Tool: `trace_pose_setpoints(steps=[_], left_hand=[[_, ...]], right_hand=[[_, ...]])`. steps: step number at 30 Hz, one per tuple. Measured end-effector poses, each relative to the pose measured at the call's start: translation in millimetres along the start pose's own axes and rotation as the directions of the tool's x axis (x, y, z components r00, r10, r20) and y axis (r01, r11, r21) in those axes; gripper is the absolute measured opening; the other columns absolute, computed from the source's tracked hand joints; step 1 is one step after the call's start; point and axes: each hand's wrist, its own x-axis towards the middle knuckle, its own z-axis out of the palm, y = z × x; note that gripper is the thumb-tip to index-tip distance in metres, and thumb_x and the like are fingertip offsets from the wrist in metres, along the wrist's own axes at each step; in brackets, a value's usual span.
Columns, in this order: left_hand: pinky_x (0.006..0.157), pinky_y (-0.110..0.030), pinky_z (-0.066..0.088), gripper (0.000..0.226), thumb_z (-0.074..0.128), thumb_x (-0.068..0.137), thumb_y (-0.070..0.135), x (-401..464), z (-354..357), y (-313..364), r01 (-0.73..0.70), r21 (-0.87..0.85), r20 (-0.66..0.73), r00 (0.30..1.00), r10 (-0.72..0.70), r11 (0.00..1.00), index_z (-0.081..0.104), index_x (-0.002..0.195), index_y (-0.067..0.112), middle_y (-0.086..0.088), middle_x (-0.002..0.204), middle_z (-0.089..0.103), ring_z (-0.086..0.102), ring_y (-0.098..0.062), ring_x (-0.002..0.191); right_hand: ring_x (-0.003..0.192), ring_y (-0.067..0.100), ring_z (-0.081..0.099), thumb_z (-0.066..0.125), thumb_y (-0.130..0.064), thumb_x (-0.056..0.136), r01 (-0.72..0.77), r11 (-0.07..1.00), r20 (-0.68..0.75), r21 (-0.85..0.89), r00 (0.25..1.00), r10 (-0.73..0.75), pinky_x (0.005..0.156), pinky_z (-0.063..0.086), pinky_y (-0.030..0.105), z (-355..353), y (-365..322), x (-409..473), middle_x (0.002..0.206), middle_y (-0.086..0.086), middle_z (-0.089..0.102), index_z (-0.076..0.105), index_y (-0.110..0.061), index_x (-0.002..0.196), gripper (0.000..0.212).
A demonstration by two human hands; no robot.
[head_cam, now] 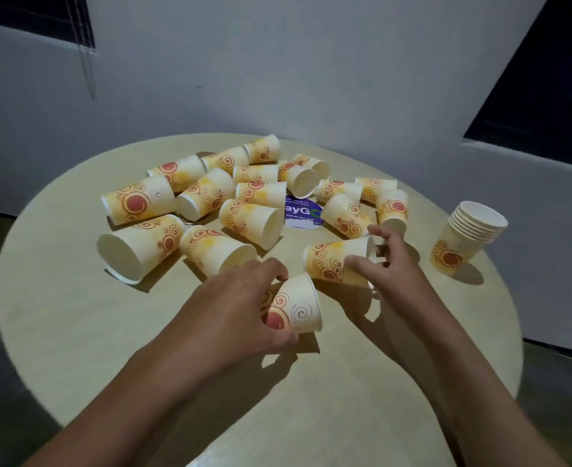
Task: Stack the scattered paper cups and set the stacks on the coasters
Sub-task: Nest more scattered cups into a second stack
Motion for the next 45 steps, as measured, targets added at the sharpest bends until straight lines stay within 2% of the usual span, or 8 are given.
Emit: trace_pose_setpoints(steps=[6, 12, 18, 24, 30, 35, 39, 45], left_hand=[[0.068, -0.02, 0.049, 0.068, 0.079, 0.06, 0.055, 15, 9, 11, 0.052, -0.056, -0.053, 0.997, -0.055, 0.997, 0.046, 0.119, 0.046, 0.02, 0.108, 0.054, 0.055, -0.008, 0.094], [0.058, -0.014, 0.053, 0.064, 0.08, 0.06, 0.054, 19, 16, 21, -0.017, -0.177, -0.055, 0.998, 0.008, 0.984, 0.044, 0.112, 0.051, 0.026, 0.103, 0.05, 0.058, 0.004, 0.083], [0.069, -0.019, 0.057, 0.078, 0.075, 0.065, 0.059, 16, 24, 14, -0.065, -0.25, -0.12, 0.992, 0.036, 0.966, 0.034, 0.131, 0.055, 0.024, 0.117, 0.045, 0.058, -0.005, 0.096], [0.064, -0.016, 0.052, 0.077, 0.068, 0.063, 0.066, 32, 31, 19, -0.063, -0.259, -0.175, 0.984, 0.017, 0.964, 0.039, 0.13, 0.046, 0.022, 0.11, 0.046, 0.055, -0.005, 0.094], [0.061, -0.014, 0.052, 0.078, 0.075, 0.063, 0.065, 40, 39, 16, 0.013, -0.263, -0.194, 0.979, -0.066, 0.965, 0.037, 0.129, 0.049, 0.018, 0.122, 0.053, 0.056, -0.006, 0.092], [0.068, -0.026, 0.059, 0.078, 0.076, 0.064, 0.064, 43, 42, 15, 0.029, -0.268, -0.239, 0.966, -0.096, 0.963, 0.039, 0.13, 0.045, 0.014, 0.125, 0.055, 0.059, -0.01, 0.098], [0.069, -0.026, 0.059, 0.078, 0.075, 0.064, 0.065, 45, 43, 21, 0.027, -0.256, -0.252, 0.963, -0.094, 0.966, 0.039, 0.129, 0.043, 0.013, 0.124, 0.055, 0.06, -0.012, 0.098], [0.078, -0.031, 0.058, 0.076, 0.077, 0.066, 0.06, 43, 44, 30, 0.006, -0.247, -0.263, 0.962, -0.073, 0.969, 0.04, 0.13, 0.041, 0.011, 0.126, 0.055, 0.057, -0.011, 0.102]], right_hand=[[0.107, 0.026, 0.071, 0.07, -0.037, 0.085, -0.065, 0.919, 0.106, 0.389, 0.994, 0.025, 0.091, 0.059, 0.045, -29, 20, -25, 0.126, 0.004, 0.066, 0.05, -0.042, 0.136, 0.055], [0.106, 0.004, 0.067, 0.074, -0.07, 0.062, -0.011, 0.977, 0.343, 0.215, 0.937, -0.065, 0.075, 0.059, 0.019, -4, 11, -35, 0.127, -0.025, 0.057, 0.04, -0.059, 0.134, 0.08], [0.115, 0.017, 0.064, 0.047, -0.087, 0.076, -0.045, 0.955, 0.208, 0.293, 0.978, -0.018, 0.092, 0.054, 0.034, -2, 1, -25, 0.124, -0.021, 0.067, 0.064, -0.048, 0.121, 0.061], [0.129, 0.028, 0.048, 0.06, -0.045, 0.098, -0.055, 0.759, -0.26, -0.649, 0.953, -0.153, 0.098, 0.05, 0.056, 5, -8, 50, 0.148, 0.003, 0.051, 0.046, -0.026, 0.147, 0.055], [0.12, 0.03, 0.054, 0.071, -0.05, 0.089, -0.075, 0.621, -0.24, -0.78, 0.953, -0.187, 0.079, 0.044, 0.044, 24, -4, 88, 0.129, 0.005, 0.062, 0.044, -0.026, 0.141, 0.063], [0.072, 0.004, 0.054, 0.08, -0.043, 0.083, -0.049, 0.954, -0.188, -0.297, 0.982, -0.008, 0.035, 0.04, 0.015, 12, -5, 74, 0.094, -0.017, 0.051, 0.037, -0.032, 0.135, 0.068], [0.107, 0.025, 0.074, 0.082, -0.025, 0.081, -0.096, 0.849, 0.135, 0.519, 0.99, 0.03, 0.09, 0.062, 0.039, -6, -2, 37, 0.118, 0.005, 0.077, 0.058, -0.019, 0.124, 0.05], [0.116, 0.022, 0.071, 0.083, -0.028, 0.078, -0.058, 0.794, 0.211, 0.606, 0.973, -0.09, 0.101, 0.054, 0.041, -14, -8, -1, 0.111, -0.001, 0.08, 0.059, -0.02, 0.127, 0.055]])
